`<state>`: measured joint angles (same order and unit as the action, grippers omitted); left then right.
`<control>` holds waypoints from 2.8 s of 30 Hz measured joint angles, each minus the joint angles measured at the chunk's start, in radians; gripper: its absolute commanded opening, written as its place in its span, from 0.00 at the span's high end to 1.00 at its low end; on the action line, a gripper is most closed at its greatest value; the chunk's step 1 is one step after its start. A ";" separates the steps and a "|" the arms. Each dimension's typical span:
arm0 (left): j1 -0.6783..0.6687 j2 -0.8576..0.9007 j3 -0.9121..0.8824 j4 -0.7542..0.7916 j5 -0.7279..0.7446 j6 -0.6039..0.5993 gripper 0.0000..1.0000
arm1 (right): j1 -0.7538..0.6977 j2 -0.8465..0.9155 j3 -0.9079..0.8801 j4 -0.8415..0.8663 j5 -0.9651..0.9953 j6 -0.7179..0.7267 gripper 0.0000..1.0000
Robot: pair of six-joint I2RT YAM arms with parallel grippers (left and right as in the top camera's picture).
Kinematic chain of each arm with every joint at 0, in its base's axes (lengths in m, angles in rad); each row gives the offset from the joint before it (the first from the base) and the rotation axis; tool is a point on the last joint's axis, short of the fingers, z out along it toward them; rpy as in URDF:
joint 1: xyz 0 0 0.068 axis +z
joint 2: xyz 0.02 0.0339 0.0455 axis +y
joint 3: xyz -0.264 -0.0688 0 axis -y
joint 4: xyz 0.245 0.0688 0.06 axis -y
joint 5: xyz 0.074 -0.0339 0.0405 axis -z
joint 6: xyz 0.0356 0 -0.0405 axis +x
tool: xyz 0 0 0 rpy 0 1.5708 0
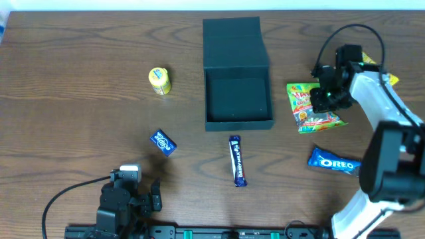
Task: Pack container
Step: 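Lift the Haribo bag and carry it left into the black box, then lower the Haribo bag into the box and open the right gripper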
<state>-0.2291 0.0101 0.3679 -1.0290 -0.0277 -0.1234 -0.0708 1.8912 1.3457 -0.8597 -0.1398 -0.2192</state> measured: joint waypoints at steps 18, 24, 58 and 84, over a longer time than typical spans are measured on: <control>0.000 0.000 0.000 0.000 0.000 0.000 0.05 | 0.161 -0.615 0.000 -0.020 -0.050 0.369 0.98; 0.000 0.000 0.000 0.000 0.000 0.000 0.05 | 0.330 -0.630 0.000 -0.016 -0.070 0.453 0.98; 0.000 0.000 0.000 0.000 0.000 0.000 0.05 | 0.443 0.014 0.144 0.163 -0.134 0.513 0.98; 0.000 0.000 0.000 0.000 0.000 0.000 0.05 | 0.444 0.016 0.146 0.078 0.051 0.507 0.99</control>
<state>-0.2291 0.0101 0.3679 -1.0290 -0.0277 -0.1234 0.3729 1.9068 1.4914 -0.7815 -0.0887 0.2878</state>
